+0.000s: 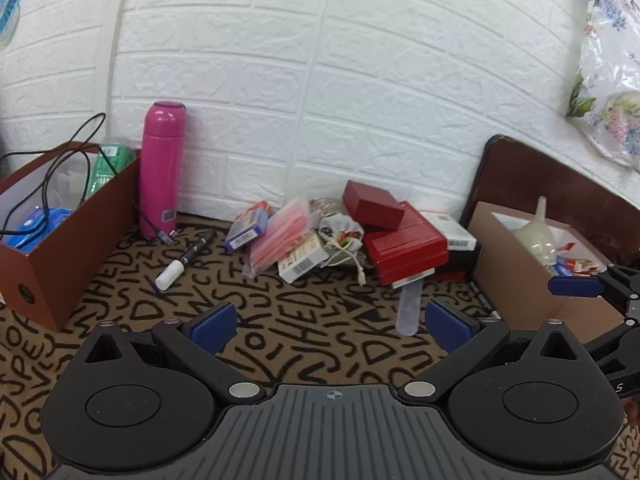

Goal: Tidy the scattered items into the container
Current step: 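Withdraw both open tools from the cardboard box toward the red boxes, then grasp the large red box with the left tool while the right tool pushes it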

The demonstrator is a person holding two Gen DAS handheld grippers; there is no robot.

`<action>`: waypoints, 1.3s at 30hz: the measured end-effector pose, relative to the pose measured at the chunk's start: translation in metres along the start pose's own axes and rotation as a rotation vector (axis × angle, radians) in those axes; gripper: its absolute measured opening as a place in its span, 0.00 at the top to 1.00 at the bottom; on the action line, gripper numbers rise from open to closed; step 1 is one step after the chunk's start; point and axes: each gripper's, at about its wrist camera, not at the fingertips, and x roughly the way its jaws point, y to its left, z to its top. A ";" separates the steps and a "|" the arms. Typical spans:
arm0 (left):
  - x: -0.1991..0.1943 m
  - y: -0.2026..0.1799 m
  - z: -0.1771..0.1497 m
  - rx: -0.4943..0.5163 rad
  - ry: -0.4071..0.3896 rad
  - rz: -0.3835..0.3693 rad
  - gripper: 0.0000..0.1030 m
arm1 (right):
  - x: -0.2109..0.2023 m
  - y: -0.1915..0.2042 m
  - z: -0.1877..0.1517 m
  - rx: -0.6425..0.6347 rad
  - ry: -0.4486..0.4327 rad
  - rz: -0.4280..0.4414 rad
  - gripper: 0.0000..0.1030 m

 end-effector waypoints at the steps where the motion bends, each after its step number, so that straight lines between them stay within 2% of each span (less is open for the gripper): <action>1: 0.008 0.001 0.002 0.003 0.002 0.000 0.00 | 0.007 -0.001 -0.001 0.001 0.001 -0.015 0.00; 5: 0.049 0.006 0.012 0.010 0.003 0.014 0.00 | 0.039 -0.013 0.000 0.036 0.016 -0.020 0.00; 8: 0.080 0.006 0.020 0.013 0.021 -0.008 0.01 | 0.064 -0.023 0.001 0.072 0.023 -0.033 0.00; 11: 0.112 -0.002 0.027 0.064 0.042 -0.024 0.04 | 0.090 -0.033 0.001 0.125 0.035 -0.022 0.00; 14: 0.138 -0.011 0.032 0.087 0.073 -0.105 0.09 | 0.117 -0.040 -0.004 0.159 0.055 0.016 0.00; 17: 0.159 -0.020 0.042 0.068 0.090 -0.208 0.12 | 0.140 -0.042 -0.008 0.137 0.069 -0.025 0.00; 20: 0.180 -0.033 0.050 0.090 0.090 -0.239 0.12 | 0.156 -0.046 -0.009 0.131 0.050 -0.051 0.00; 25: 0.213 -0.043 0.050 0.139 0.116 -0.291 0.11 | 0.167 -0.051 -0.004 0.103 -0.031 -0.108 0.00; 28: 0.225 -0.047 0.047 0.170 0.132 -0.325 0.09 | 0.167 -0.051 0.000 0.056 -0.085 -0.073 0.00; 30: 0.234 -0.050 0.044 0.176 0.171 -0.340 0.09 | 0.168 -0.046 0.003 0.007 -0.086 -0.066 0.00; 32: 0.243 -0.046 0.040 0.122 0.223 -0.376 0.11 | 0.170 -0.040 0.001 -0.035 -0.080 -0.075 0.01; 33: 0.247 -0.045 0.039 0.102 0.239 -0.380 0.13 | 0.171 -0.037 0.000 -0.055 -0.079 -0.074 0.05; 36: 0.250 -0.042 0.039 0.070 0.256 -0.364 0.16 | 0.169 -0.031 0.001 -0.085 -0.066 -0.079 0.10; 39: 0.237 -0.042 0.042 0.058 0.267 -0.368 0.17 | 0.158 -0.031 0.002 -0.089 -0.061 -0.058 0.10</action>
